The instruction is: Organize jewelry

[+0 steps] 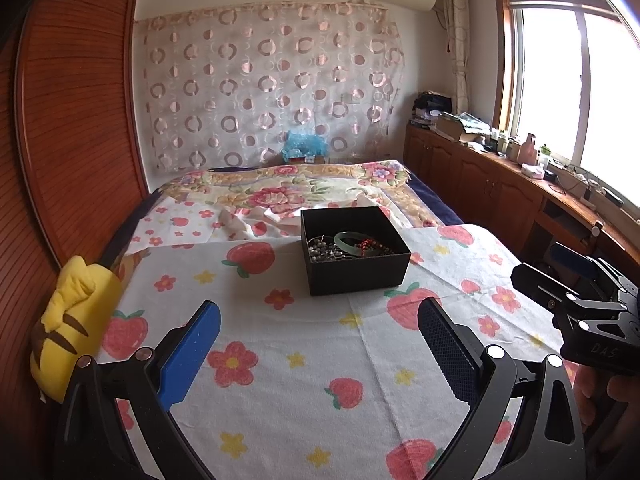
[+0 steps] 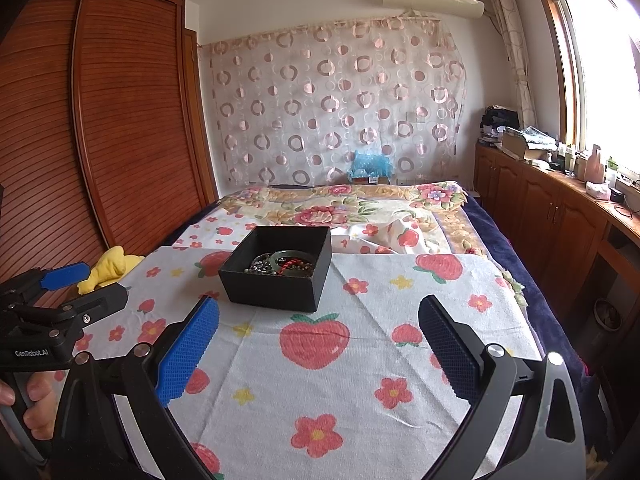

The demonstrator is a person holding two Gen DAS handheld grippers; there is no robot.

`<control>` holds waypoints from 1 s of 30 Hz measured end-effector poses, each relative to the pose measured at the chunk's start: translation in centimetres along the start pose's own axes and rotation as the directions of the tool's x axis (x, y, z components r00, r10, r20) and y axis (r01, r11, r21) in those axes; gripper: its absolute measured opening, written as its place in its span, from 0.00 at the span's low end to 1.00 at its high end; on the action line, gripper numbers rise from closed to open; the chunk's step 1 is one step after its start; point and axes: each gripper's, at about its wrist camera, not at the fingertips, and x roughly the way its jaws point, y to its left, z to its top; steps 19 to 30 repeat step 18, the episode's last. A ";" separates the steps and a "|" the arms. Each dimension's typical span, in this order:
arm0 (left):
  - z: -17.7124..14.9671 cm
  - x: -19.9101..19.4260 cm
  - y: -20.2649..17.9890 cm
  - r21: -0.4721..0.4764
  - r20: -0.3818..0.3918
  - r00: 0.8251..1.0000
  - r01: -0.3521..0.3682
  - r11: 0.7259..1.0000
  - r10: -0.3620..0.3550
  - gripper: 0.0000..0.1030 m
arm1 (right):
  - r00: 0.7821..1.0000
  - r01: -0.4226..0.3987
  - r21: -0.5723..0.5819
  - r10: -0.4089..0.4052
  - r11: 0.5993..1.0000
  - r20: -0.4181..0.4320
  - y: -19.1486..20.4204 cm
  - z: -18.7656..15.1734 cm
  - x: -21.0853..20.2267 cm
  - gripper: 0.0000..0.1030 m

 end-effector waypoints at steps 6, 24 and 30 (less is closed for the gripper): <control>0.0 0.0 -0.1 0.002 0.002 1.000 -0.003 1.000 0.003 0.93 | 1.000 0.000 0.000 0.000 1.000 0.000 0.0 0.0 0.0 0.98; 0.1 0.0 -0.3 0.001 0.006 1.000 -0.004 1.000 0.004 0.93 | 1.000 0.000 0.001 0.000 1.000 0.000 0.0 0.1 0.0 0.98; 0.1 0.0 -0.3 0.001 0.006 1.000 -0.004 1.000 0.004 0.93 | 1.000 0.000 0.001 0.000 1.000 0.000 0.0 0.1 0.0 0.98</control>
